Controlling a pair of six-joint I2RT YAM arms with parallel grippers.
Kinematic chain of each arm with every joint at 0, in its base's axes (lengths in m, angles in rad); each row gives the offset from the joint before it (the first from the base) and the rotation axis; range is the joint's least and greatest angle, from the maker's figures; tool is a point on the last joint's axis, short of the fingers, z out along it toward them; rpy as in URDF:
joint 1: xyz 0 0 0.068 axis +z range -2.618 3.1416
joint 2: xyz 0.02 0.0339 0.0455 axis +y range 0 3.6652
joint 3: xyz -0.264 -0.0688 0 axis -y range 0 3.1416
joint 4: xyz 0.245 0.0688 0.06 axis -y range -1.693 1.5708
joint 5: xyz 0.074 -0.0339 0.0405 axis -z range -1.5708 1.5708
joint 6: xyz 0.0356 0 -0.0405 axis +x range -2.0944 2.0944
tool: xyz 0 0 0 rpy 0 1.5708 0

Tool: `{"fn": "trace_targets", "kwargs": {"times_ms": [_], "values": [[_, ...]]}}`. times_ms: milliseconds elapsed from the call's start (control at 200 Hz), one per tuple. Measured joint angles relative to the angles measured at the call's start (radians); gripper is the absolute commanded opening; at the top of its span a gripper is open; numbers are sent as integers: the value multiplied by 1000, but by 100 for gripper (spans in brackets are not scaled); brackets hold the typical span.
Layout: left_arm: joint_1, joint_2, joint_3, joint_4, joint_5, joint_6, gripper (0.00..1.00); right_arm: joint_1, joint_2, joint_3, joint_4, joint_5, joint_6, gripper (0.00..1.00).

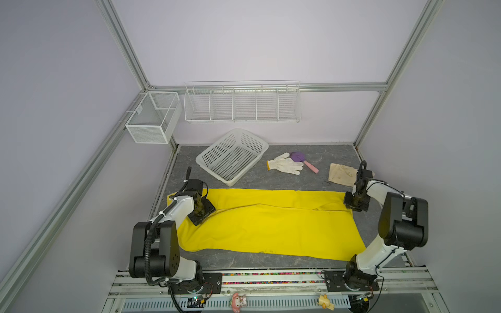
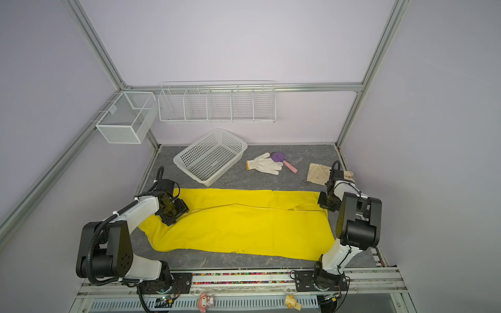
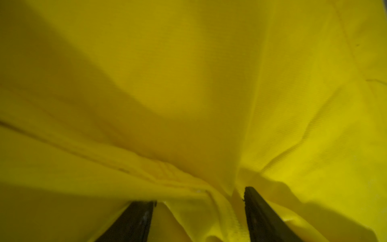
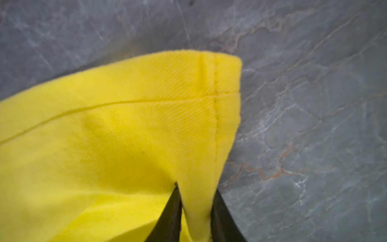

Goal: Fold and stack the trousers
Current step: Flatten out the trousers at the center of the table.

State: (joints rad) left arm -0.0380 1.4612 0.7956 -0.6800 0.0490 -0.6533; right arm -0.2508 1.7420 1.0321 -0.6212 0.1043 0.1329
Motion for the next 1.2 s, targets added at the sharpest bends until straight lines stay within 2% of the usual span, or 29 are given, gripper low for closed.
{"fn": "trace_targets", "kwargs": {"times_ms": [85, 380, 530, 695, 820, 970, 1084, 1199], "values": [[0, 10, 0, -3, -9, 7, 69, -15, 18, 21, 4, 2, -30, 12], [-2, 21, 0, -37, -54, 26, 69, -23, 79, 170, -36, 88, -197, 14], [-3, 34, 0, -41, -66, 31, 69, -18, 79, 255, -40, 150, -282, 22], [-2, 35, 0, -63, -92, 37, 69, -17, 79, 261, -31, 195, -329, 41], [-2, 13, 16, -105, -98, 38, 70, -17, 61, 245, -36, 181, -310, 46], [-1, -34, 75, -193, -144, 42, 72, -6, -41, 182, -47, 86, -234, 49], [21, -56, 122, -231, -173, 57, 72, 41, -121, 120, -31, -23, -145, 50], [69, -63, 132, -251, -183, 71, 72, 102, -120, 76, -24, -98, -82, 50]]}}
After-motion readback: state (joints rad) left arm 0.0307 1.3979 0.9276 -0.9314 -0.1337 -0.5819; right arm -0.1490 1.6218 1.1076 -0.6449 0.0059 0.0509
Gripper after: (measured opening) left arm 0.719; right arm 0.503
